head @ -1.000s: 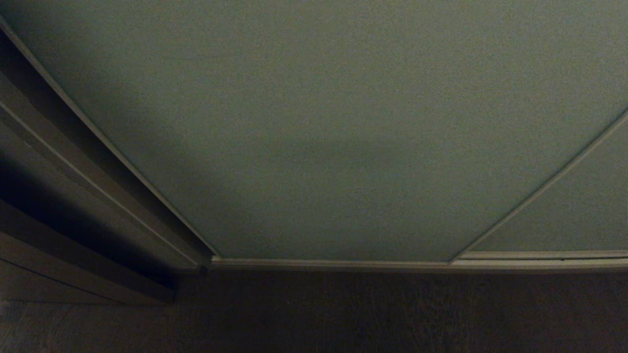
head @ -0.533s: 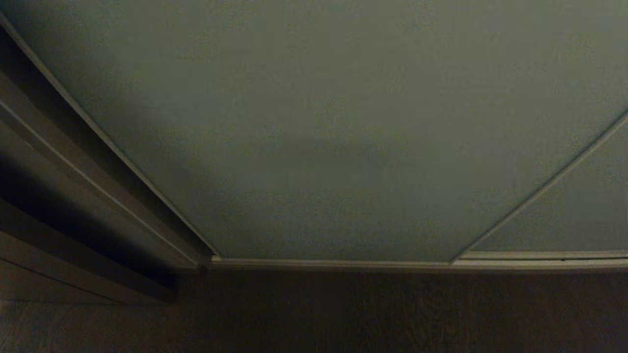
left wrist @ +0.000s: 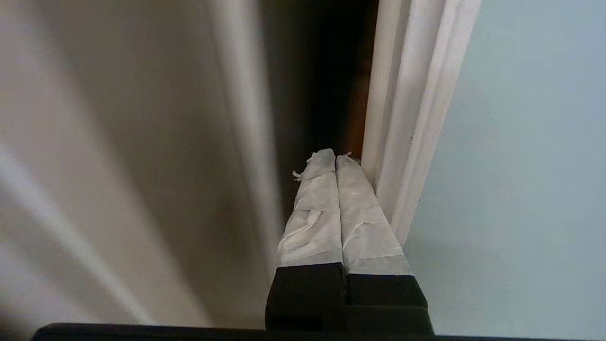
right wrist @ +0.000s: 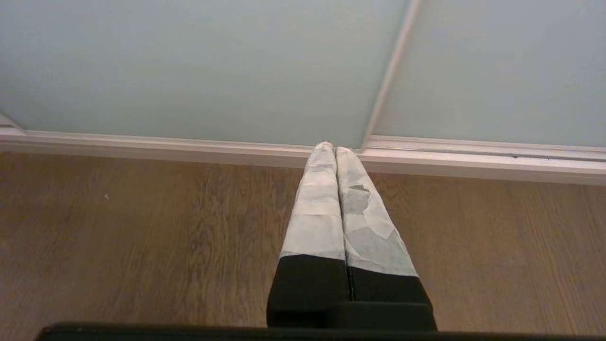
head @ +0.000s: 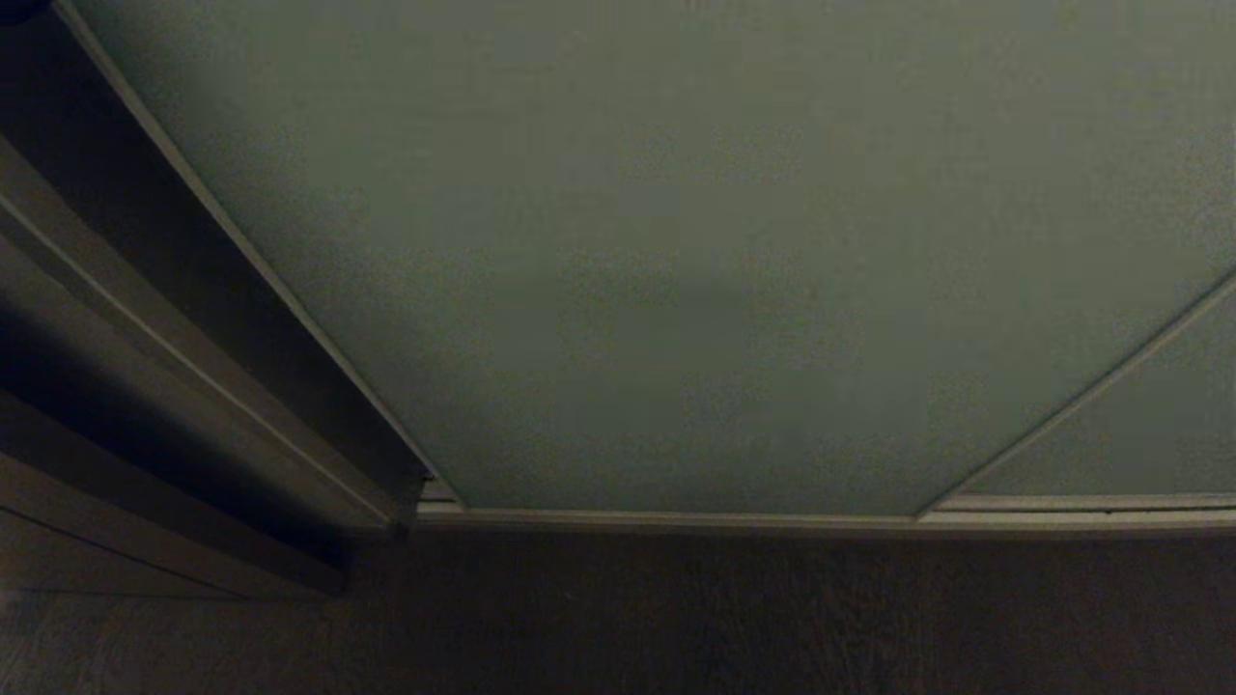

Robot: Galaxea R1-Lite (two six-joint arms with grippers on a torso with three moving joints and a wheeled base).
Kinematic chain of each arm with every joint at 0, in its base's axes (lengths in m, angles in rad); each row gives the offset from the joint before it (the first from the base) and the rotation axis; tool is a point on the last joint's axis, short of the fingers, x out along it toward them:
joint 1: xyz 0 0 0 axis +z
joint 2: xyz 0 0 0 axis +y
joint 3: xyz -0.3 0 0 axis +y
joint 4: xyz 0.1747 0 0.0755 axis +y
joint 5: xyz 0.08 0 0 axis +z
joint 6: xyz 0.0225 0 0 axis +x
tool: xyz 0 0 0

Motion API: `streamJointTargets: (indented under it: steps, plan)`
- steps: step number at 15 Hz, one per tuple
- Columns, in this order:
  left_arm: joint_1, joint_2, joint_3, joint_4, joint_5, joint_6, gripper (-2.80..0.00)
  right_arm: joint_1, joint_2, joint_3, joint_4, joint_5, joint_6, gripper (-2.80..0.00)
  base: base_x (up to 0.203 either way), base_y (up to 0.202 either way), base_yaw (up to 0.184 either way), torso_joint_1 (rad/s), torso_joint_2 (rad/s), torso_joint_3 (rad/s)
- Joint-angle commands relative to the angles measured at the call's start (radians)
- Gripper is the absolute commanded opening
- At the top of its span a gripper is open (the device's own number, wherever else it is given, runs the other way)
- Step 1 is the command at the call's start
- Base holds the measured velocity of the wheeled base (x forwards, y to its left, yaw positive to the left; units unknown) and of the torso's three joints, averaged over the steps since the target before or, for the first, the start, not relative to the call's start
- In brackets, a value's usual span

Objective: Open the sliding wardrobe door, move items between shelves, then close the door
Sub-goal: Open the door

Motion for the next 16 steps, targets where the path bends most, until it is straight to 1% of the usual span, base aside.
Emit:
streamJointTargets:
  steps: [1, 4, 5, 7, 10, 12, 14, 16]
  plan:
    - [-0.067, -0.027, 0.003, 0.022, 0.000, 0.008, -2.80, -0.002, 0.002, 0.000, 0.000, 0.000, 0.000, -2.80, 0.000, 0.000, 0.000, 0.000, 0.00, 0.000]
    - [-0.235, -0.052, 0.007, 0.049, 0.008, 0.034, -2.80, 0.000, 0.002, 0.001, 0.000, 0.001, 0.000, -2.80, 0.000, 0.000, 0.000, 0.000, 0.00, 0.000]
    - [-0.278, -0.059, 0.008, 0.052, 0.012, 0.041, -2.80, 0.000, 0.002, -0.001, 0.000, 0.001, 0.000, -2.80, 0.000, 0.000, 0.000, 0.000, 0.00, 0.000]
    - [-0.319, -0.088, 0.007, 0.057, 0.011, 0.049, -2.80, 0.000, 0.002, 0.001, 0.000, 0.000, 0.000, -2.80, 0.000, 0.000, 0.000, 0.000, 0.00, 0.000]
    - [-0.326, -0.129, -0.009, 0.122, 0.013, 0.047, -2.80, 0.000, 0.002, 0.000, 0.000, 0.000, 0.000, -2.80, 0.000, 0.000, 0.000, 0.000, 0.00, 0.000]
    - [-0.318, -0.140, -0.005, 0.131, 0.018, 0.040, -2.80, 0.000, 0.002, 0.000, 0.000, 0.001, 0.000, -2.80, 0.000, 0.000, 0.000, 0.000, 0.00, 0.000]
    - [-0.317, -0.150, 0.028, 0.132, 0.056, 0.019, -2.80, 0.000, 0.002, -0.001, 0.000, 0.001, 0.000, -2.80, 0.000, 0.000, 0.000, 0.000, 0.00, 0.000]
    - [-0.307, -0.157, 0.088, 0.156, 0.100, -0.003, -2.80, 0.000, 0.002, -0.001, 0.000, 0.001, 0.000, -2.80, 0.000, 0.000, 0.000, 0.000, 0.00, 0.000]
